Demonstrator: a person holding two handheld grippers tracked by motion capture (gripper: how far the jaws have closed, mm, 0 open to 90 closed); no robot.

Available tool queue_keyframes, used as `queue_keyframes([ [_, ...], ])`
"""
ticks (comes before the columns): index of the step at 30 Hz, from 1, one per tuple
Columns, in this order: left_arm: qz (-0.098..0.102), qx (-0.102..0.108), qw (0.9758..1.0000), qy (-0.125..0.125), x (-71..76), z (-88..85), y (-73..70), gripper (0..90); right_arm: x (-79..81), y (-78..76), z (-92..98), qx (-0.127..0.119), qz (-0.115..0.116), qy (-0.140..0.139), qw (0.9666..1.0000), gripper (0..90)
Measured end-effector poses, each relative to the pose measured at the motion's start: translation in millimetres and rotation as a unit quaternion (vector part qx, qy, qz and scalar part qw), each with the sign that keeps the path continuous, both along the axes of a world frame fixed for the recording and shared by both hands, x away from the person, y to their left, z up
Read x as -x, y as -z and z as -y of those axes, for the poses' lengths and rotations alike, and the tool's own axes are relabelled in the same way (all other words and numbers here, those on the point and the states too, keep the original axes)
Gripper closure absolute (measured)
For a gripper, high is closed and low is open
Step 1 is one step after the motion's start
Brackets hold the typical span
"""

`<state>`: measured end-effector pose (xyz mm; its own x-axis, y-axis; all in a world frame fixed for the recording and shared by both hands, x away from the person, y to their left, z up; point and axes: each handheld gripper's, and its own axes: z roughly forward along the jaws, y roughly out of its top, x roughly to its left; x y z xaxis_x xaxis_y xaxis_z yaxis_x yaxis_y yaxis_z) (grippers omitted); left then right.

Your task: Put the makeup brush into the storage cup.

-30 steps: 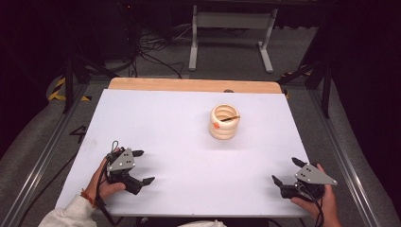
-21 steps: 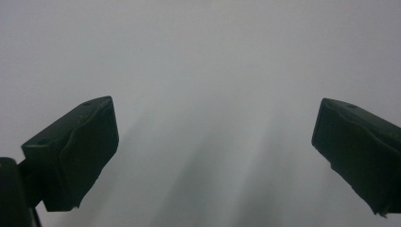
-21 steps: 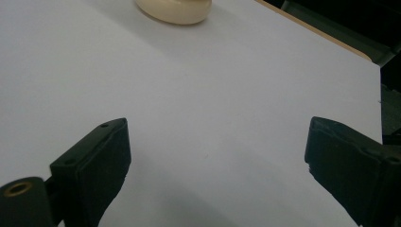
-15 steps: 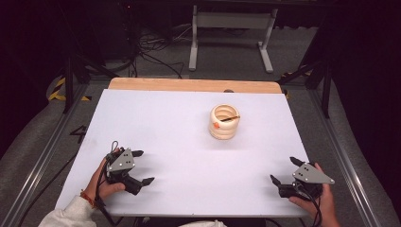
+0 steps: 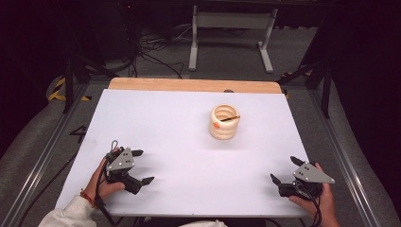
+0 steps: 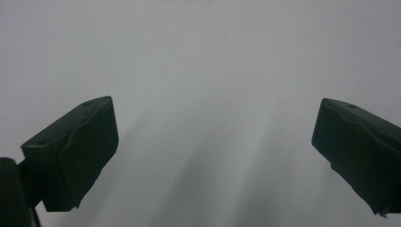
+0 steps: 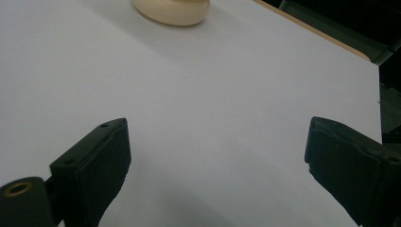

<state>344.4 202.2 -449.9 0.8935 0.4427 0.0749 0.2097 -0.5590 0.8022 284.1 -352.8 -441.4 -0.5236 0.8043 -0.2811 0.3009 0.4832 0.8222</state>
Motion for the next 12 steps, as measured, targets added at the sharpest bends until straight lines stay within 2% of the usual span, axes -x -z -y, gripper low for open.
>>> queue_keyframes([
  [12,0.000,0.000,1.0000,-0.003,0.2,-0.5,-0.6,2.2,-0.2,1.2,-2.9,0.001,-0.002,-0.005,1.0000,8.4],
])
